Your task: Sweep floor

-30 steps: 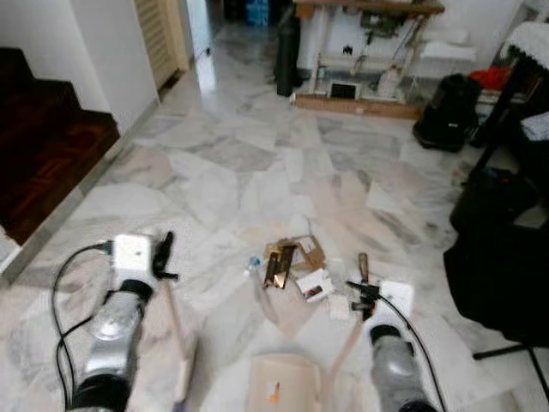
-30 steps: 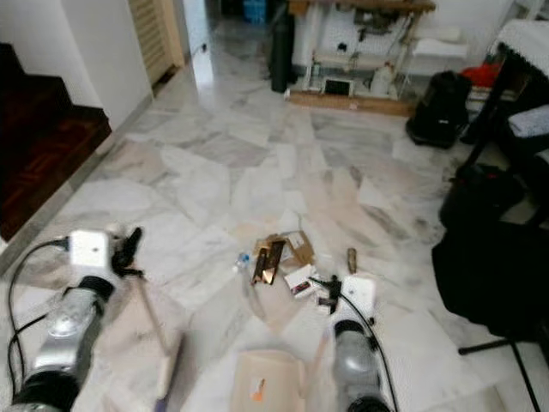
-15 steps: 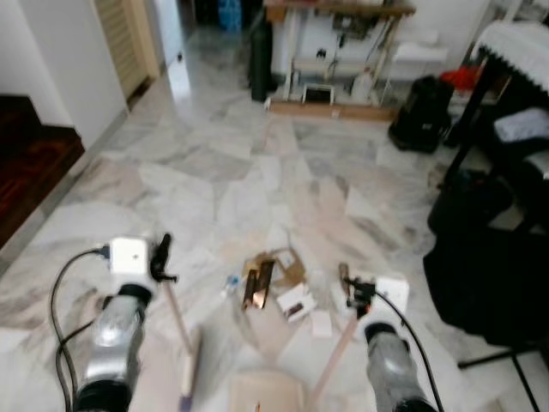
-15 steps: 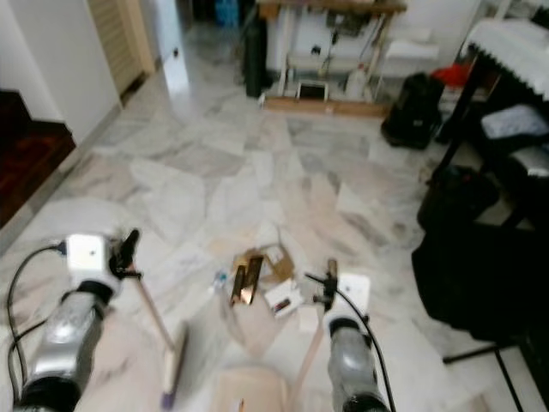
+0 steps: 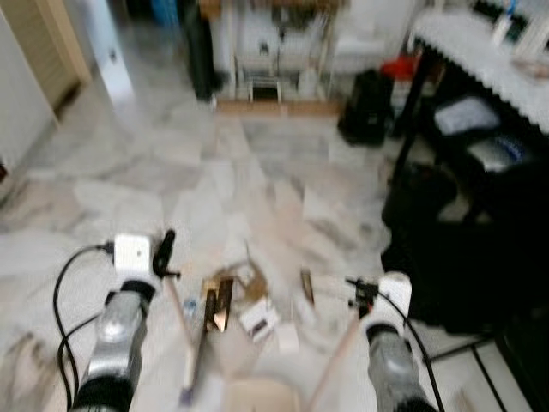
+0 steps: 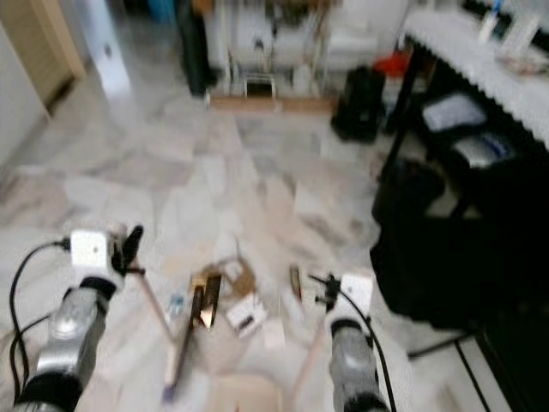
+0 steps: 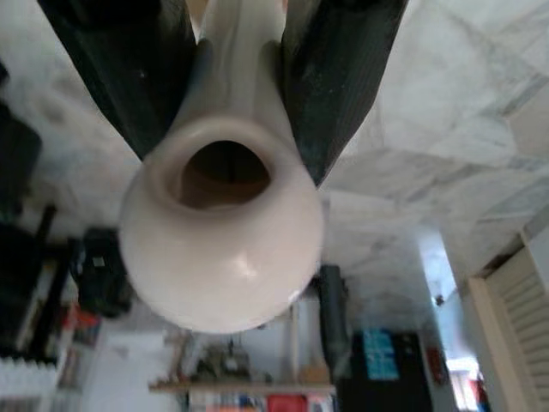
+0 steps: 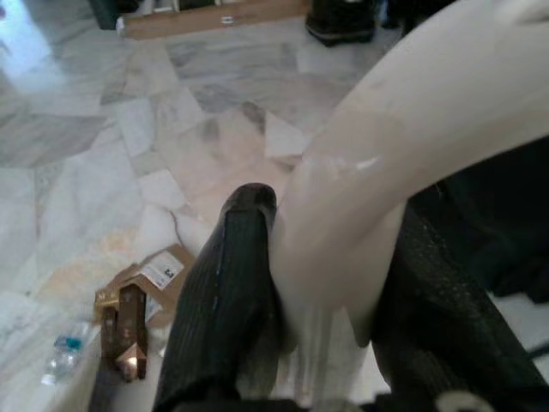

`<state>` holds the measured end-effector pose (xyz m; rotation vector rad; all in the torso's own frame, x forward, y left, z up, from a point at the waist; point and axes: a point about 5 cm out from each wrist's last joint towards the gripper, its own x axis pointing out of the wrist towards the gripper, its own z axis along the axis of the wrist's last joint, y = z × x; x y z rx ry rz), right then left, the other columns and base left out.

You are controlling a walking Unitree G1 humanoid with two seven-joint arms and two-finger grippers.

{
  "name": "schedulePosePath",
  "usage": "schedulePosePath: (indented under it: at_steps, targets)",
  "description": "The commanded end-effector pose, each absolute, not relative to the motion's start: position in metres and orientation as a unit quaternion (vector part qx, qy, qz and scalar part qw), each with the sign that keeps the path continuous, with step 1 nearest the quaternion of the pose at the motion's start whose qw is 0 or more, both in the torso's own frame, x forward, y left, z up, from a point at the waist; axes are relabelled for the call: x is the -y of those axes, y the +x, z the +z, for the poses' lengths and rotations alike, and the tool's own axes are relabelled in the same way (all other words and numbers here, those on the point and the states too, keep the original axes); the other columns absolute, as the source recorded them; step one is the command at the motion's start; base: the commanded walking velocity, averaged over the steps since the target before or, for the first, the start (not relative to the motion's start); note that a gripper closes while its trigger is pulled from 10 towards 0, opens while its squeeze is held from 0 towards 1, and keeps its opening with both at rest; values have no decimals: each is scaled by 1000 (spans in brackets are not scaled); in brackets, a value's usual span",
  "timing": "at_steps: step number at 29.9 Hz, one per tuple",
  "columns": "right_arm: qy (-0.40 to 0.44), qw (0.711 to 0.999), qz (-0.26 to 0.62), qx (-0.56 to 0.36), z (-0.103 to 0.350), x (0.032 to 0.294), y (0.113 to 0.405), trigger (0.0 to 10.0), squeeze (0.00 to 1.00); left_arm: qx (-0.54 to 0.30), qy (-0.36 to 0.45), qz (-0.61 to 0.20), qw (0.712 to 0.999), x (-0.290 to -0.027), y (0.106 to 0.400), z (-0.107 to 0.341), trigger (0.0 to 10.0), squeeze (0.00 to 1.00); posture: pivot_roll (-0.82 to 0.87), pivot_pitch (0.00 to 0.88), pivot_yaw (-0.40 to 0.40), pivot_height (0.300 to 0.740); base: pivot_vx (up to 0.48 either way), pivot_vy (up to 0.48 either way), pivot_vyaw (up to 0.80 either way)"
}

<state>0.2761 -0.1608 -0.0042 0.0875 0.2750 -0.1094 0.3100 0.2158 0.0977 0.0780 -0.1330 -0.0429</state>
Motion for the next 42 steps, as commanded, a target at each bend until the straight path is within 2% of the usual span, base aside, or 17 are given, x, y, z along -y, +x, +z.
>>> schedulePosePath:
  at_steps: [1, 9, 20, 30, 42]
  targets:
    - [41, 989, -51, -130, -2, 159, 278, 10000, 0, 107, 61, -10, 992, -225, 313, 118, 10000, 0, 66, 0, -51, 740, 341, 0, 0]
    - [42, 990, -54, -127, -2, 161, 277, 10000, 0, 172, 77, -6, 982, -223, 320, 152, 10000, 0, 58, 0, -50, 740, 347, 0, 0]
    - [35, 990, -57, -122, -1, 162, 276, 10000, 0, 201, 69, -23, 977, -214, 324, 169, 10000, 0, 55, 0, -49, 740, 344, 0, 0]
    - [19, 990, -75, -120, -1, 169, 275, 10000, 0, 188, 42, -81, 978, -199, 320, 163, 10000, 0, 56, 0, -46, 740, 33, 0, 0]
    - [-8, 989, -79, -124, -6, 168, 269, 10000, 0, 113, 23, -122, 986, -191, 314, 128, 10000, 0, 52, 0, -36, 740, 0, 0, 0]
